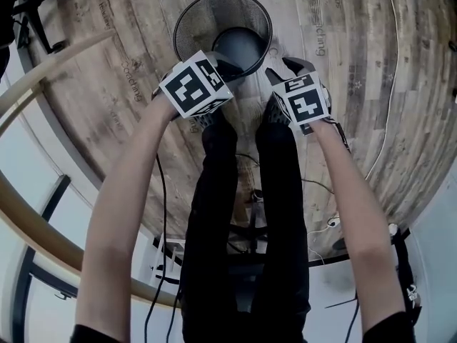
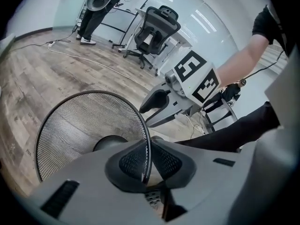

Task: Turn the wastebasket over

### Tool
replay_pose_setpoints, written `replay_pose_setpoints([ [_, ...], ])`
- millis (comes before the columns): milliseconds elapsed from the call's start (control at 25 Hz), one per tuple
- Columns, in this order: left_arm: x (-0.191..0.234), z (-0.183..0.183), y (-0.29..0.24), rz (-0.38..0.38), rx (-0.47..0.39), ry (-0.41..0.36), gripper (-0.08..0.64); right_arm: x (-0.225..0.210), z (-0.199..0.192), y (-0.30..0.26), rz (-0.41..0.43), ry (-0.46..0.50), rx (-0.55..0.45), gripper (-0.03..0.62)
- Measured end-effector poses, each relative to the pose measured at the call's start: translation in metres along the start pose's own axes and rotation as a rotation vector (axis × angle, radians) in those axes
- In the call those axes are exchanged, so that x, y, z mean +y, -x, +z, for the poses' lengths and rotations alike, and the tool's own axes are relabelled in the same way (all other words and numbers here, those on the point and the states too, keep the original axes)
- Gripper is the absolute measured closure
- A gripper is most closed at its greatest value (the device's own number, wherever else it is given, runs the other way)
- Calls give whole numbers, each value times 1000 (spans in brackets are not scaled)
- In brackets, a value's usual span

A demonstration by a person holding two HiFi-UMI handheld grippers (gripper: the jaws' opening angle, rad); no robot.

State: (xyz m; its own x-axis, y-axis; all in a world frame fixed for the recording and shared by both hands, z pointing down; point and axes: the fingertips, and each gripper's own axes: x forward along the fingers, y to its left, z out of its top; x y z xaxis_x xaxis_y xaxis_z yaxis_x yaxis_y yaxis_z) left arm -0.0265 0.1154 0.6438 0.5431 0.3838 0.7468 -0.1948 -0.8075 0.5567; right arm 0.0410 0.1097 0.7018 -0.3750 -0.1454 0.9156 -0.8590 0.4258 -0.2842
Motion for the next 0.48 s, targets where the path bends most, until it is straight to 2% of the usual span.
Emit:
replay_pose_setpoints([
  [200,-14,-5,-18,-11,32,-8,515,-2,-9,3,2,-21,3,388],
  [480,-14,-15,-31,6,78,-32,514,-12,-21,4,-25,-22,16,450],
])
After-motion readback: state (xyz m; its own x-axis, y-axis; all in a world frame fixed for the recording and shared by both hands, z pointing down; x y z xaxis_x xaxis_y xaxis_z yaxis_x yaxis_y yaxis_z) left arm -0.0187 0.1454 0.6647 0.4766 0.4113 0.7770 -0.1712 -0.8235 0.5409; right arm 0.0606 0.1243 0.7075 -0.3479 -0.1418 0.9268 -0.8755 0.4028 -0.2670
